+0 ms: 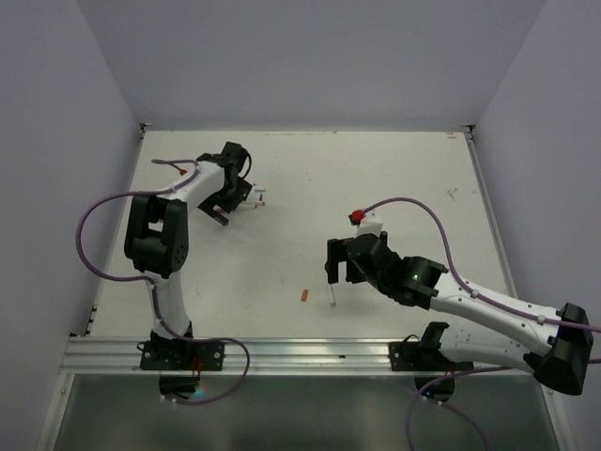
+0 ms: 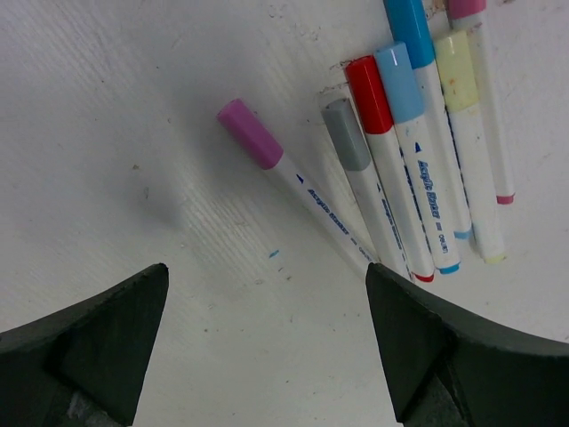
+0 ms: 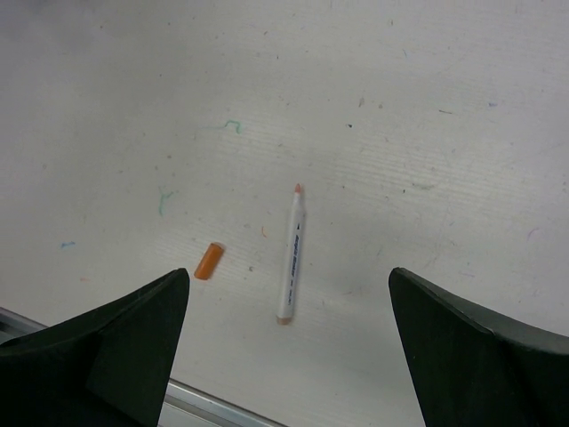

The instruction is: Open the pen caps

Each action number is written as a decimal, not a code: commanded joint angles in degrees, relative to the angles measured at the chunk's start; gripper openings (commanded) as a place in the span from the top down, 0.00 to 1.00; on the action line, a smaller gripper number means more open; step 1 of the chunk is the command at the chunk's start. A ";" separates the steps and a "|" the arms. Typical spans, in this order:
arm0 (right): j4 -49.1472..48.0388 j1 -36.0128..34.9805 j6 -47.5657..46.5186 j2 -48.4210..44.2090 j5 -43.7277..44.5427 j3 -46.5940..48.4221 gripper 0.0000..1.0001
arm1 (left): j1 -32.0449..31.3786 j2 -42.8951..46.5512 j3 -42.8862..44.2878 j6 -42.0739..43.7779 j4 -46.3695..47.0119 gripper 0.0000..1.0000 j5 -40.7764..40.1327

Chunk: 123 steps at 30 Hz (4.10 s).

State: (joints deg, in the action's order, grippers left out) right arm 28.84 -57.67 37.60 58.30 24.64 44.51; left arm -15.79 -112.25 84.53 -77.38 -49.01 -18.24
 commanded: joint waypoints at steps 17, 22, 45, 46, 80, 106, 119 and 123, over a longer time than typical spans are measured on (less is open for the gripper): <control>-1.33 2.03 -1.22 -4.25 -0.82 -1.45 0.01 | 1.29 -6.40 9.15 -5.59 -9.26 0.05 -4.52; -1.42 2.21 -1.22 -4.43 -0.74 -1.53 0.01 | 1.29 -8.07 9.86 -5.67 -10.49 0.05 -5.40; -2.74 2.48 -0.16 -3.99 -1.17 -3.55 0.01 | 0.68 -4.57 -7.09 -2.77 -3.63 1.00 -6.11; -2.82 2.47 -0.16 -3.90 -1.35 -3.38 0.01 | 0.50 -3.52 -9.10 -2.34 -3.55 1.00 -6.19; -40.53 2.56 -1.04 -0.12 -24.91 -13.49 0.28 | -18.22 44.74 -57.54 21.32 85.92 1.00 44.87; -58.46 3.62 2.65 9.19 -24.82 -17.09 0.64 | -25.34 46.42 -62.21 14.72 90.41 1.00 38.19; -52.92 3.62 2.56 7.27 -27.80 -17.18 1.00 | -25.69 49.84 -54.57 24.46 74.16 0.39 29.33; -53.53 3.70 3.00 6.30 -30.53 -18.05 1.00 | -25.69 49.32 -51.93 26.58 70.55 0.20 27.73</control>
State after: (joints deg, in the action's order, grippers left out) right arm -23.53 -54.19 40.99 66.50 -3.25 27.18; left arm -41.28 -63.51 29.04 -54.70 24.99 12.58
